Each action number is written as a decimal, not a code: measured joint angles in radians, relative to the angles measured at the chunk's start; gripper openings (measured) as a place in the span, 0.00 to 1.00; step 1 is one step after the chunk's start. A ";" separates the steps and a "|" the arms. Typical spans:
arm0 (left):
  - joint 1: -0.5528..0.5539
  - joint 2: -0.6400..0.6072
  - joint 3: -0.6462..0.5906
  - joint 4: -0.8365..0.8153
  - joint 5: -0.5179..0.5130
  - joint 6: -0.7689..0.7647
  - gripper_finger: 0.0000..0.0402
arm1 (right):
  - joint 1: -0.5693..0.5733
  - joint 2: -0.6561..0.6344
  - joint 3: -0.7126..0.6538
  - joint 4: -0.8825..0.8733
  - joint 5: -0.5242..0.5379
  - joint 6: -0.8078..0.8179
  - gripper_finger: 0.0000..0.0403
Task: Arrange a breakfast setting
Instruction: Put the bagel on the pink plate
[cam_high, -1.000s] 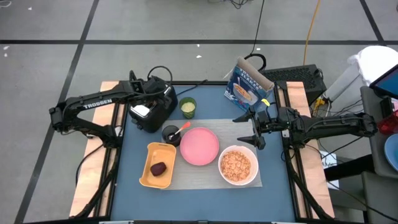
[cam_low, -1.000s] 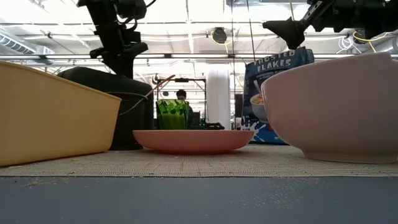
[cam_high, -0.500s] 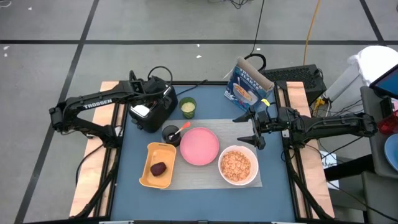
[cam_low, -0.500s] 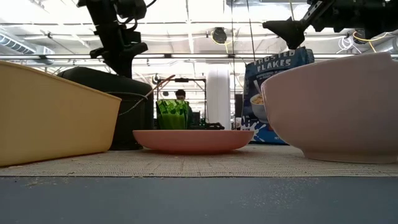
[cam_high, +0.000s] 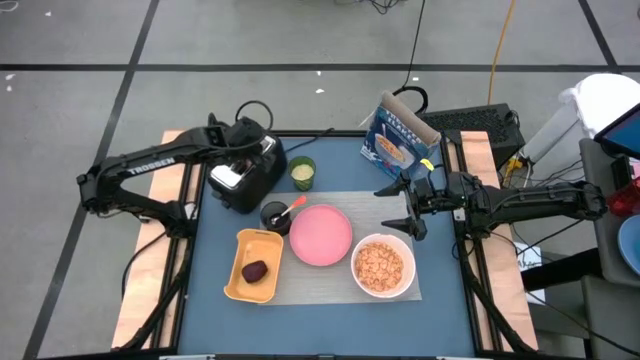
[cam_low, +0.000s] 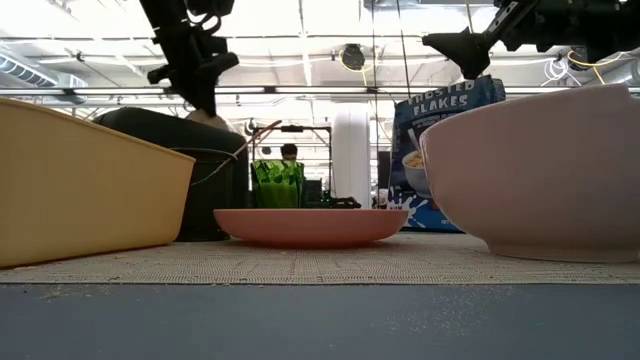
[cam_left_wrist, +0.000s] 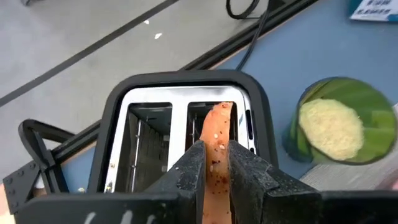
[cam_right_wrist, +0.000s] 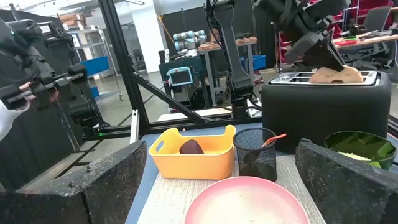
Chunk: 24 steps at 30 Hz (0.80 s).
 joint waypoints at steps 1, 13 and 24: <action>0.000 0.000 0.009 0.000 0.002 0.009 0.15 | 0.000 0.000 0.000 0.000 0.000 0.000 0.99; -0.001 -0.004 0.069 0.016 -0.014 0.034 0.15 | 0.000 0.000 0.000 0.000 0.000 0.000 0.99; 0.000 -0.038 0.068 0.045 0.002 0.049 0.15 | 0.000 0.000 0.000 0.000 0.000 0.000 0.99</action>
